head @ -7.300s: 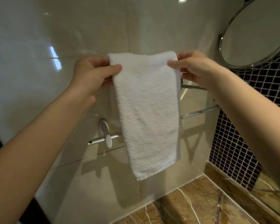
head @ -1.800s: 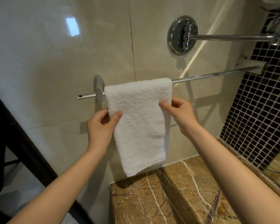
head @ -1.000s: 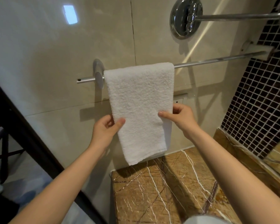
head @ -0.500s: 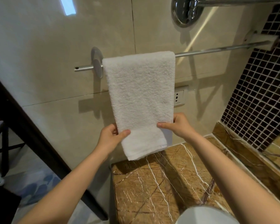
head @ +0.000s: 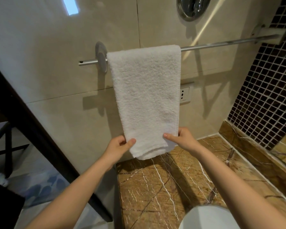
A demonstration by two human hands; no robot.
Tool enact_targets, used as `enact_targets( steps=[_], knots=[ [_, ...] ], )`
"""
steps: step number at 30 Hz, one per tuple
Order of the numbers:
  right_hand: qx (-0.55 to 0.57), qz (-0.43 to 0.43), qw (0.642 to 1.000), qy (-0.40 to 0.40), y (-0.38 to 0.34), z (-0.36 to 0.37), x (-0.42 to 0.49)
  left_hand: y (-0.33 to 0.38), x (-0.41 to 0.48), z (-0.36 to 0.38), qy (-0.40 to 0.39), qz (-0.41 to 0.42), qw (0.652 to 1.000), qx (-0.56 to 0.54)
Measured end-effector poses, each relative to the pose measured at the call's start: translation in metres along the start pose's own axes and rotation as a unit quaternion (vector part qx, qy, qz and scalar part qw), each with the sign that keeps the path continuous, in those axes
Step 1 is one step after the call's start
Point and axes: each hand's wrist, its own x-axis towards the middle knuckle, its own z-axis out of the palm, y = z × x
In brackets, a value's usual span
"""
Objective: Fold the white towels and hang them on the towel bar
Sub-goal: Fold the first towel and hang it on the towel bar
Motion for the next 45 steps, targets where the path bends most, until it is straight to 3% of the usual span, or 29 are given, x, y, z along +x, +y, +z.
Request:
enact_targets(
  steps=[5,11,14,19,25,30,38,42,45],
  knots=[
    [-0.004,0.017,1.0,-0.011,-0.001,0.004,-0.006,0.001,-0.002,0.005,0.042,0.03,0.999,-0.002],
    [0.025,0.032,0.999,-0.017,0.005,0.005,-0.02,-0.006,-0.014,0.013,0.044,0.035,0.989,-0.136],
    [0.036,0.042,0.998,-0.029,0.009,0.006,-0.022,-0.012,-0.017,0.015,0.027,0.044,0.991,-0.124],
    [0.022,0.023,0.999,-0.024,0.015,0.004,-0.017,-0.012,-0.01,0.02,-0.018,-0.028,0.994,-0.108],
    [0.011,0.043,0.999,-0.016,0.027,0.004,-0.005,-0.02,-0.006,0.021,0.069,-0.001,0.997,-0.022],
    [0.012,0.043,0.999,0.005,0.038,0.006,-0.002,-0.018,-0.006,0.017,0.113,0.036,0.992,-0.036],
    [0.028,0.022,0.999,0.02,0.038,0.015,0.0,-0.031,-0.005,0.026,0.1,0.041,0.993,-0.041],
    [0.007,-0.014,0.997,0.072,0.041,0.016,-0.001,-0.037,-0.008,0.03,0.122,0.022,0.988,-0.09],
    [0.042,-0.002,0.995,0.086,0.04,0.016,-0.003,-0.041,-0.008,0.03,0.084,0.003,0.994,-0.066]
  ],
)
